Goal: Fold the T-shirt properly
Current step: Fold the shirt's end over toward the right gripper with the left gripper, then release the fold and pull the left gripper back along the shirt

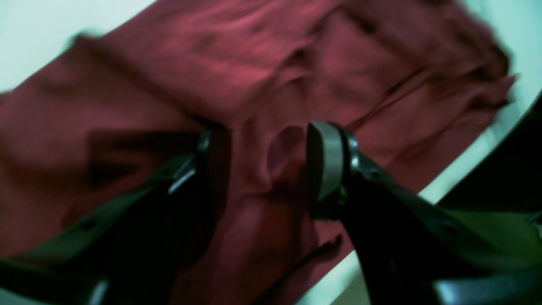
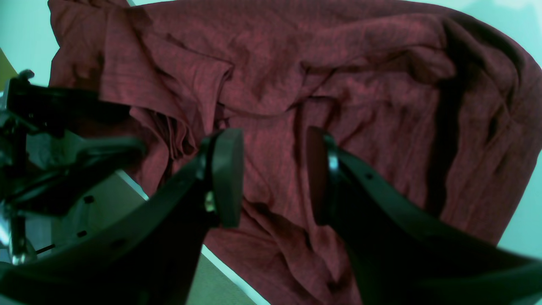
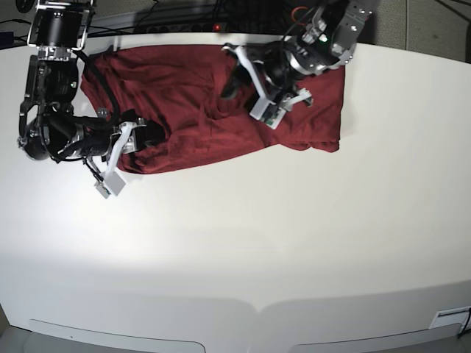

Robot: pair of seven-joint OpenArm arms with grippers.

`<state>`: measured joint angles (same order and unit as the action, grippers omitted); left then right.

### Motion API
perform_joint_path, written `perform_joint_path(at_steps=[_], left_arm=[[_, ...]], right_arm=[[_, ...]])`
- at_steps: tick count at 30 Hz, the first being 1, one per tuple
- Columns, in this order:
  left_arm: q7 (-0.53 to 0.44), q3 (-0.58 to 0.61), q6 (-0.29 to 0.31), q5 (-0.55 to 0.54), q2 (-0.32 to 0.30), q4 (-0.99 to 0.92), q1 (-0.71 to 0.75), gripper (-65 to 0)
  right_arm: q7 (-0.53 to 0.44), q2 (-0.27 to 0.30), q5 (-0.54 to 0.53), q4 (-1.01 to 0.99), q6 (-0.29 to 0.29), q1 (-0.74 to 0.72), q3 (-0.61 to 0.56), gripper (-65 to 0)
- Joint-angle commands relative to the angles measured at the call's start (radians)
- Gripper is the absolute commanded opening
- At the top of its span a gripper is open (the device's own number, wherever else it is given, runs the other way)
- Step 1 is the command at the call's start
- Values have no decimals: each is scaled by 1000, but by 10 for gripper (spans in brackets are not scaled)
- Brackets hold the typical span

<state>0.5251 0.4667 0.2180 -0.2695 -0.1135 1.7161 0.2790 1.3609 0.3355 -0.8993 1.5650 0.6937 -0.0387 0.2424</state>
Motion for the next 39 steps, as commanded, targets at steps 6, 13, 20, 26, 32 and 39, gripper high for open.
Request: perform_joint_path(at_steps=[6, 13, 20, 26, 32, 39], left_arm=[[-26, 1, 6, 88, 90, -25, -90, -371], [-25, -2, 5, 108, 113, -191, -248, -371], [34, -18, -40, 87, 97, -24, -282, -371], [74, -111, -103, 86, 21, 64, -276, -371], [72, -227, -107, 18, -63, 64, -209, -371], [-2, -282, -106, -46, -133, 64, -121, -371]], right_arm=[[-13, 14, -24, 16, 4, -16, 6, -404], [-13, 14, -24, 16, 4, -16, 7, -404], [35, 115, -163, 16, 4, -16, 7, -404], [35, 233, -156, 15, 4, 17, 8, -404], [35, 303, -153, -61, 4, 43, 7, -327], [35, 341, -159, -243, 4, 42, 7, -314]])
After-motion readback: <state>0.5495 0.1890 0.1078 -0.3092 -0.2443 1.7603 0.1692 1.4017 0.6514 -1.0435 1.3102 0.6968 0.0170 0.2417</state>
